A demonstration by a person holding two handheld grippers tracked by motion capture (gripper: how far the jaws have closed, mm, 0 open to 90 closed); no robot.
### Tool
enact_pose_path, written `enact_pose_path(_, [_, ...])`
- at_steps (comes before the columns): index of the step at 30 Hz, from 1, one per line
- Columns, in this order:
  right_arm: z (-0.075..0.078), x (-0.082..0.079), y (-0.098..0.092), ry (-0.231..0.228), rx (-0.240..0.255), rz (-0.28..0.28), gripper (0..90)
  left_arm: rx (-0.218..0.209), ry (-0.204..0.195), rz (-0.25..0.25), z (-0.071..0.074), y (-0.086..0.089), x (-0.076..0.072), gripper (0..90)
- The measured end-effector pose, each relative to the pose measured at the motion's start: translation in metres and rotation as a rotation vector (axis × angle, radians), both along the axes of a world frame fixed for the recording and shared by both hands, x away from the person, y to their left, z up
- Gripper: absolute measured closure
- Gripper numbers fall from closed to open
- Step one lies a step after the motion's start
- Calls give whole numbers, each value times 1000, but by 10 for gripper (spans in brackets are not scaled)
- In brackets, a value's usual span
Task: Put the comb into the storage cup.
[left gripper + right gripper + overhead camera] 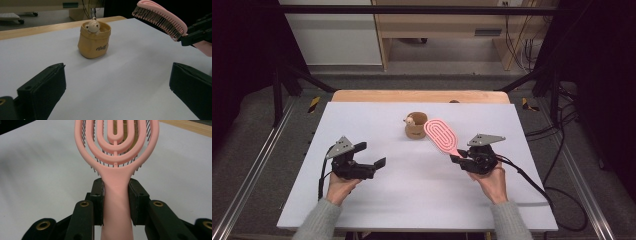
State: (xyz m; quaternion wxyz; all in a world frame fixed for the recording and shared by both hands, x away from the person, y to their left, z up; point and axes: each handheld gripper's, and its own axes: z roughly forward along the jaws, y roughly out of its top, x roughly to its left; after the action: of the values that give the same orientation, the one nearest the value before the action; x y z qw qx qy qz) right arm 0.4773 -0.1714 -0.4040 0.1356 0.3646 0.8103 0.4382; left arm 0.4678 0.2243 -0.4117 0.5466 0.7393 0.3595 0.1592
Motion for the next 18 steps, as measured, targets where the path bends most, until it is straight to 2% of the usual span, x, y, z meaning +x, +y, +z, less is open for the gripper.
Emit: enact_pose_path(18, [0,-5,3,-16,17,10,697,-48,25,-41,7,-30,9,3])
